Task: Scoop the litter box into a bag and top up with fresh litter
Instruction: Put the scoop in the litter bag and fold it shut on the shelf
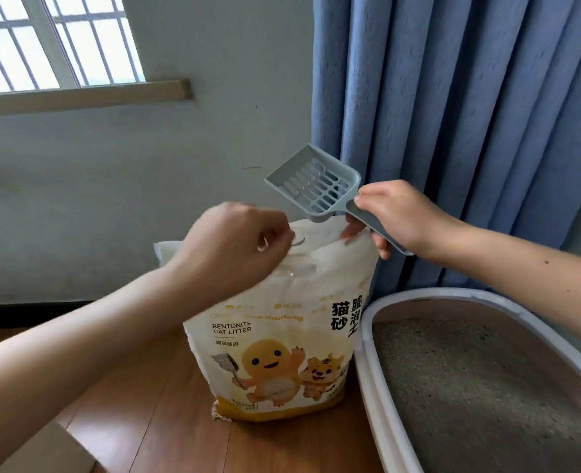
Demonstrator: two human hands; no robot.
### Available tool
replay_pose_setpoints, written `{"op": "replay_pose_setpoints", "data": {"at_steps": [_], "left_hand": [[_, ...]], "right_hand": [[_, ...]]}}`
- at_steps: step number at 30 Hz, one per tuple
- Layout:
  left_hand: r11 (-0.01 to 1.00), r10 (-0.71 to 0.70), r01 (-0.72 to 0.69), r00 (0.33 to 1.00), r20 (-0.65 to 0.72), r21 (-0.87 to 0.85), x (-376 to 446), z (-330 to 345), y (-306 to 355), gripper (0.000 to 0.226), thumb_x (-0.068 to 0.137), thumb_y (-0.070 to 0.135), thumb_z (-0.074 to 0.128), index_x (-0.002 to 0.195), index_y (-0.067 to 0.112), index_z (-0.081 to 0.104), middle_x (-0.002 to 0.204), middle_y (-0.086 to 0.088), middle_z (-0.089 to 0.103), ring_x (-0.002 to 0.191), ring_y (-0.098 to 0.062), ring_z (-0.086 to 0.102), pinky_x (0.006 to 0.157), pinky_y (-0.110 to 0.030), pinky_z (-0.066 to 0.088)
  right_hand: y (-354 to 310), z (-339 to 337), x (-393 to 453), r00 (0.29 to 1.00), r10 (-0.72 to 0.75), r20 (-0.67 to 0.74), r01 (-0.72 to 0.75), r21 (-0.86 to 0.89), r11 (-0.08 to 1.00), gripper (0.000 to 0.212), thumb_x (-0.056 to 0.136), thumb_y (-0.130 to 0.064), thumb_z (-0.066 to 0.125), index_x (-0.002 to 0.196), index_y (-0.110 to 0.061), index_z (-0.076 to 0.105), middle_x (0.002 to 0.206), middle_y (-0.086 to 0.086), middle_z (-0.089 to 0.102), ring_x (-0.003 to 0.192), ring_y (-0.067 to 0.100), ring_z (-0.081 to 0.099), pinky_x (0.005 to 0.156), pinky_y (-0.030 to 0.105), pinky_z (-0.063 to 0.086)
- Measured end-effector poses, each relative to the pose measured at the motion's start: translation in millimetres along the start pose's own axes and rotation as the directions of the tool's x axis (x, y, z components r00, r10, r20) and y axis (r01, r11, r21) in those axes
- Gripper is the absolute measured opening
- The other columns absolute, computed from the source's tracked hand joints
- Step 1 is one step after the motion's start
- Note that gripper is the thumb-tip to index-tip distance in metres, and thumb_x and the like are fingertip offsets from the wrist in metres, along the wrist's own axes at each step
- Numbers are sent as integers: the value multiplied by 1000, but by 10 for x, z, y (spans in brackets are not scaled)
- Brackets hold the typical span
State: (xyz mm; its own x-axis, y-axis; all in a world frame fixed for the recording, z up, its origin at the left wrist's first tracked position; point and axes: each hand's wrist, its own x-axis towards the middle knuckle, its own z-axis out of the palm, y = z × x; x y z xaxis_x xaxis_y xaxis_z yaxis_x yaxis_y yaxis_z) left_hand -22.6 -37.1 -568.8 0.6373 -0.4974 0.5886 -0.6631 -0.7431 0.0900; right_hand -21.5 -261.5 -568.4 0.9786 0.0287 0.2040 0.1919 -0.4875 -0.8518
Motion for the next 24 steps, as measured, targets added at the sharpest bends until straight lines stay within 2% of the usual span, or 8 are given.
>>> {"op": "replay_pose_setpoints", "data": {"at_steps": [3,5,8,11,14,17,20,24], "left_hand": [[983,-165,161,986,37,83,198,-91,-221,10,81,35,64,88,29,68,80,16,62,82,-13,57,68,-25,37],[965,-252,230,947,198,127,279,-124,-353,23,75,41,72,95,32,65,91,16,62,87,-12,55,70,-25,36],[938,-346,310,874,340,158,341,-80,-485,16,74,37,76,86,30,69,89,13,67,84,-15,61,72,-27,48],[914,-401,372,889,221,162,402,-25,-597,3,73,27,75,70,28,74,76,10,69,75,-17,65,69,-27,54],[896,-443,433,890,112,104,420,26,-671,3,75,26,75,73,27,75,74,10,67,74,-17,63,66,-24,48],[901,-434,429,896,91,70,400,79,-710,4,77,24,73,76,23,76,73,6,68,71,-17,63,62,-21,43],[907,-420,415,903,96,67,404,78,-741,5,76,26,74,75,22,76,73,4,71,71,-18,65,62,-23,48],[914,-405,402,909,95,52,399,90,-754,6,76,27,75,73,21,76,71,3,71,67,-18,64,60,-23,45]], "right_hand": [[61,-8,-10,1000,-14,-20,14,-22,1000,34,100,-16,35,88,11,53,75,15,72,40,16,45,43,30,43],[91,-28,-23,1000,-15,-18,15,-9,1000,34,100,-16,35,87,10,52,76,17,72,40,16,44,44,31,44],[89,-59,-53,1000,-28,-8,28,-34,999,33,100,-16,36,84,9,52,76,18,72,38,15,44,44,31,43],[50,-89,-90,997,-71,1,71,-138,988,35,101,-17,38,85,13,48,75,21,70,37,14,44,41,30,42],[-22,-147,-116,985,-135,105,160,-289,944,37,100,-20,41,82,11,47,71,20,66,38,14,46,42,30,43],[-107,-218,-99,951,-158,267,275,-492,826,35,97,-24,50,72,-1,57,52,-8,60,44,14,52,48,29,43],[-202,-227,-63,920,-204,336,383,-651,656,19,92,-33,58,81,-26,72,61,-17,66,59,0,61,55,19,40],[-264,-183,0,912,-228,341,409,-710,574,13,89,-37,63,89,-30,75,75,-15,70,74,-2,63,67,21,49]]}}
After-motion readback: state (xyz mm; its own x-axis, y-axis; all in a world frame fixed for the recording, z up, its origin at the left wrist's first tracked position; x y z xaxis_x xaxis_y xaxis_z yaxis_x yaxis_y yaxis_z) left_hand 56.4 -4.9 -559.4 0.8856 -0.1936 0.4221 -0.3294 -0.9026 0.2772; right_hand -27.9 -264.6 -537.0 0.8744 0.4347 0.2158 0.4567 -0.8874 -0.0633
